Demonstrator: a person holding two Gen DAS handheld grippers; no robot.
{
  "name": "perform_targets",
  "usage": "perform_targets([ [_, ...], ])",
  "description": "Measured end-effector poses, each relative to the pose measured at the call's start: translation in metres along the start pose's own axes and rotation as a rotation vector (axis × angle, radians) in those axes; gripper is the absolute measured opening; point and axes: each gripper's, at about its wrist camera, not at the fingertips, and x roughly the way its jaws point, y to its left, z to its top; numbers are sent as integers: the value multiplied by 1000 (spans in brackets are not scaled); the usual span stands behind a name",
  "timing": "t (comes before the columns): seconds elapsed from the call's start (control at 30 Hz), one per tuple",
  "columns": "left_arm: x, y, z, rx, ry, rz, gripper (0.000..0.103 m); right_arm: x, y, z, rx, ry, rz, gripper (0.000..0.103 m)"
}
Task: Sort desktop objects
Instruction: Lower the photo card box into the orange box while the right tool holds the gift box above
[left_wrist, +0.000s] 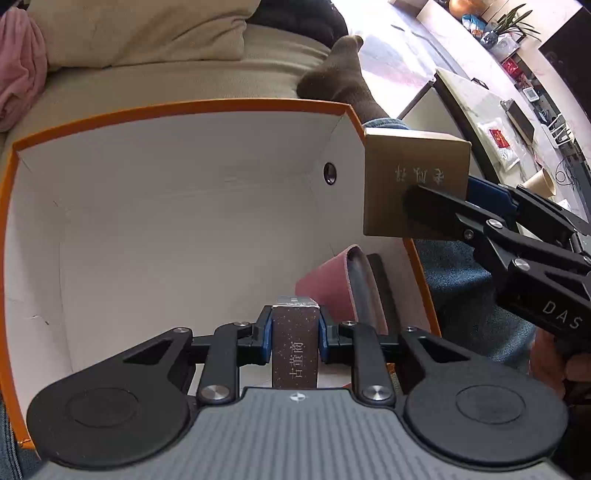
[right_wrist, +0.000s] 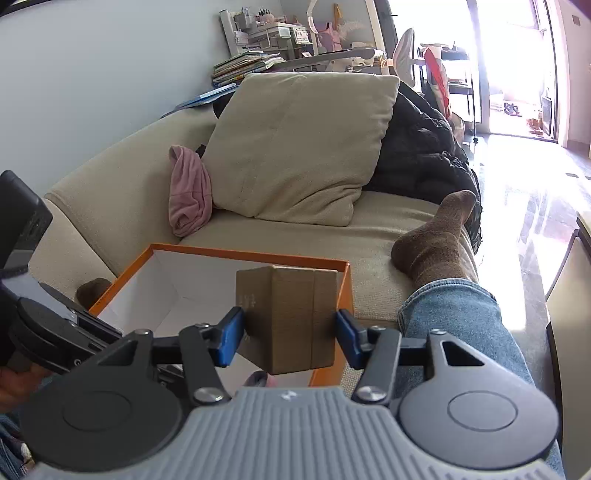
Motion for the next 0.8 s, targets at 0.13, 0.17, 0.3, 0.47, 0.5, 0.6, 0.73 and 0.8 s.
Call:
perform_targets([
  [0.13,13,6,5,-54,48,-29,26,10,-2,-1,-8,-2,-3,56],
  [0.17,15,10,5,-78,54,-36,26,11,-2,-1,-11,-3,-5,56],
  [0.3,24,28,1,-207,89,-106,32,18,-1,-2,-13,-1,1,56],
  [0.47,24,40,-9,-296,68,-190,37,22,4,-2,-33,2,3,56],
  [0.5,23,42,-11,-308,67,-204,38,23,5,-2,-35,4,3,56],
  [0.6,22,48,-16,-330,57,-222,39,23,6,-2,-39,6,2,56],
  [0.73,18,59,-21,-366,51,-269,40,21,6,-2,-44,6,-3,56],
  [0.8,15,62,-22,-356,27,-270,40,20,6,-2,-45,6,-7,56],
])
